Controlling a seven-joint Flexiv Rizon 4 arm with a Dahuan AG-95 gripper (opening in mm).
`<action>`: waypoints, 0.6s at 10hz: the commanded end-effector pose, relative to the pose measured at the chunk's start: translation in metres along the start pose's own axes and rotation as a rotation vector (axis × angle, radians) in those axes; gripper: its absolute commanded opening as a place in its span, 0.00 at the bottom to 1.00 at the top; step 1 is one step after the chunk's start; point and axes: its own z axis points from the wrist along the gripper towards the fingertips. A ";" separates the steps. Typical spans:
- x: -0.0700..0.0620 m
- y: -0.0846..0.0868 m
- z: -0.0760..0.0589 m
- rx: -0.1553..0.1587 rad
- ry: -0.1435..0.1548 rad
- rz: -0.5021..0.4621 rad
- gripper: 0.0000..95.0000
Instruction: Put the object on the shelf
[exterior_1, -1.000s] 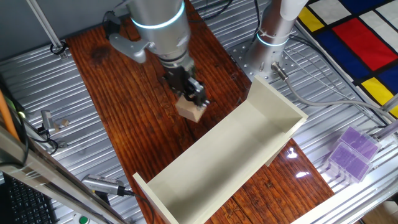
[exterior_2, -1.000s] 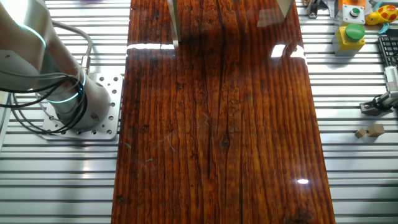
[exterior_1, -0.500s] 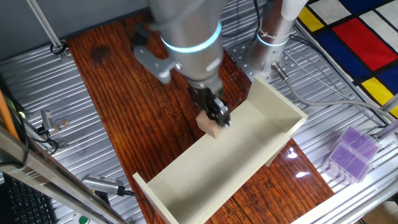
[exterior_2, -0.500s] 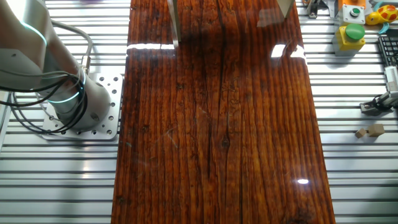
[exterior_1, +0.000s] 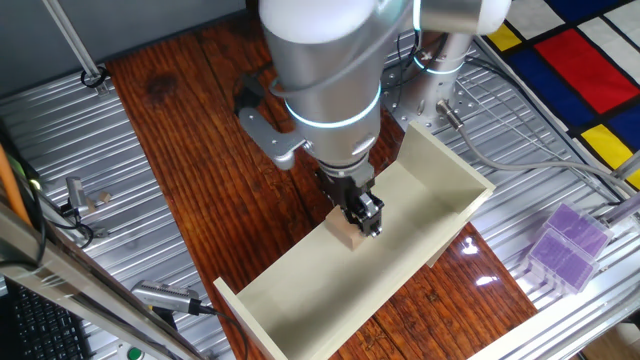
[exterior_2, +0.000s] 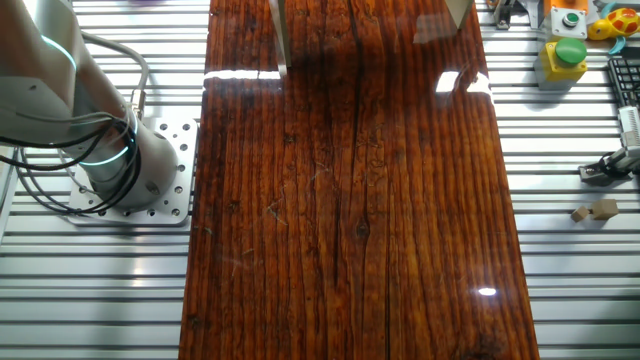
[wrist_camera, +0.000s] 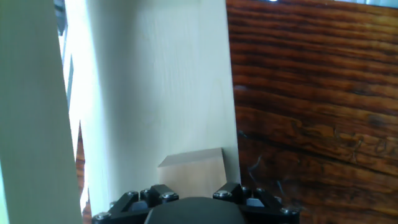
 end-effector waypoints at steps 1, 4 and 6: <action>0.001 -0.001 0.000 0.001 -0.008 -0.050 0.60; 0.001 -0.001 0.000 0.004 -0.017 -0.087 0.80; 0.006 -0.016 -0.016 -0.022 0.010 -0.129 0.80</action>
